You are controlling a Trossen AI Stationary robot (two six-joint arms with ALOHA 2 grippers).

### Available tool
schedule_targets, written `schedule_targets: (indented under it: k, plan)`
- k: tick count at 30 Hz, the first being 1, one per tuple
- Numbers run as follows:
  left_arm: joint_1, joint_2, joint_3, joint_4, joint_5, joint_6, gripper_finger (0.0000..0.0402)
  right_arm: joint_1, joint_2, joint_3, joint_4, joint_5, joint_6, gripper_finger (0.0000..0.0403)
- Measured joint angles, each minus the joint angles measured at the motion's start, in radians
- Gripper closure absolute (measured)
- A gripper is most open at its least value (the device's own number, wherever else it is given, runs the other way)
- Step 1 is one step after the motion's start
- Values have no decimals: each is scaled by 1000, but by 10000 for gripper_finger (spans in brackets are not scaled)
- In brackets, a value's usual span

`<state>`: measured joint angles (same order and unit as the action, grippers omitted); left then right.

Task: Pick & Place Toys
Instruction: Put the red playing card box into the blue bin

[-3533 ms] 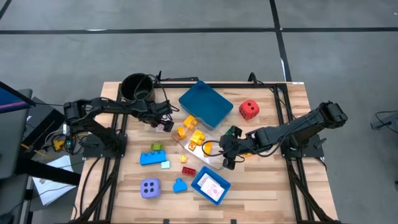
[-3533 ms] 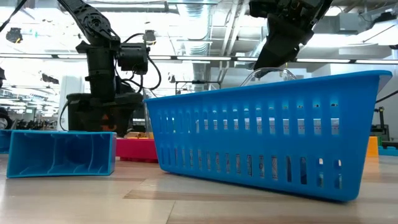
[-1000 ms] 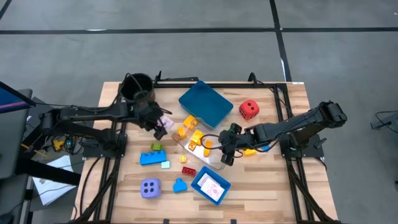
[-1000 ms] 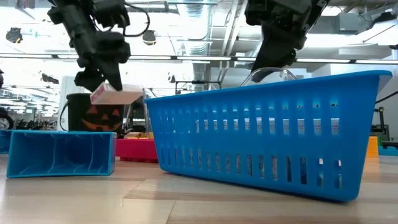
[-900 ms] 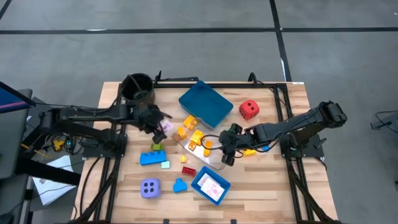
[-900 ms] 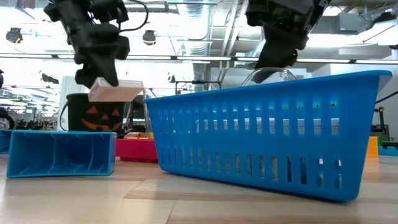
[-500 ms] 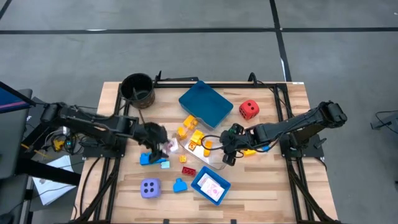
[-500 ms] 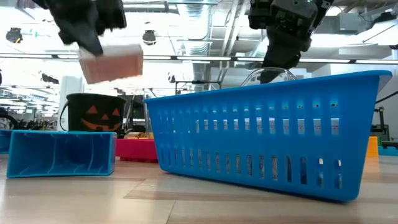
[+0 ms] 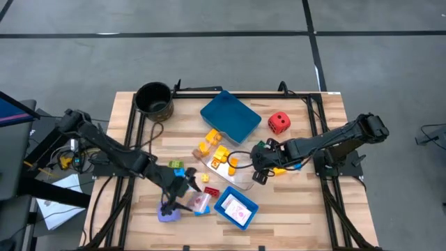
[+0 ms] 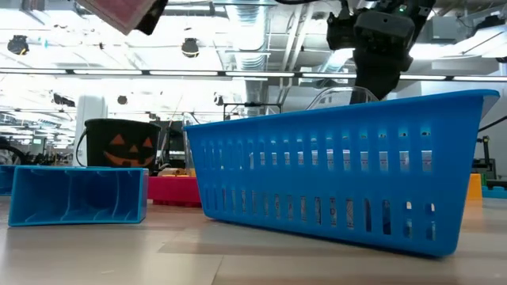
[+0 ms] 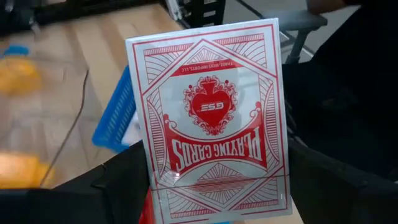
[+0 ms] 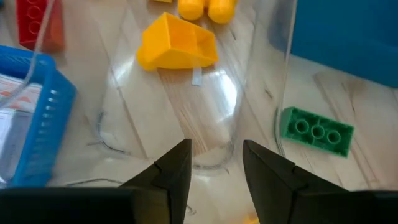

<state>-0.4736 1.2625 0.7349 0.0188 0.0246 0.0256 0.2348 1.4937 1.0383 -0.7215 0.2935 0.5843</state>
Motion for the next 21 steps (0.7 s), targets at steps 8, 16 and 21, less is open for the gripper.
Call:
schedule_targets:
  k: [8, 16, 21]
  plan:
    - [24, 219, 211, -50, -3, 125, 92, 0, 0, 0, -18, 5, 18, 267]
    - [43, 430, 426, -131, 29, 229, 88, 0, 0, 0, -72, 22, 30, 267]
    - [49, 524, 525, -185, 19, 296, 91, 0, -3, 0, -89, 24, 45, 267]
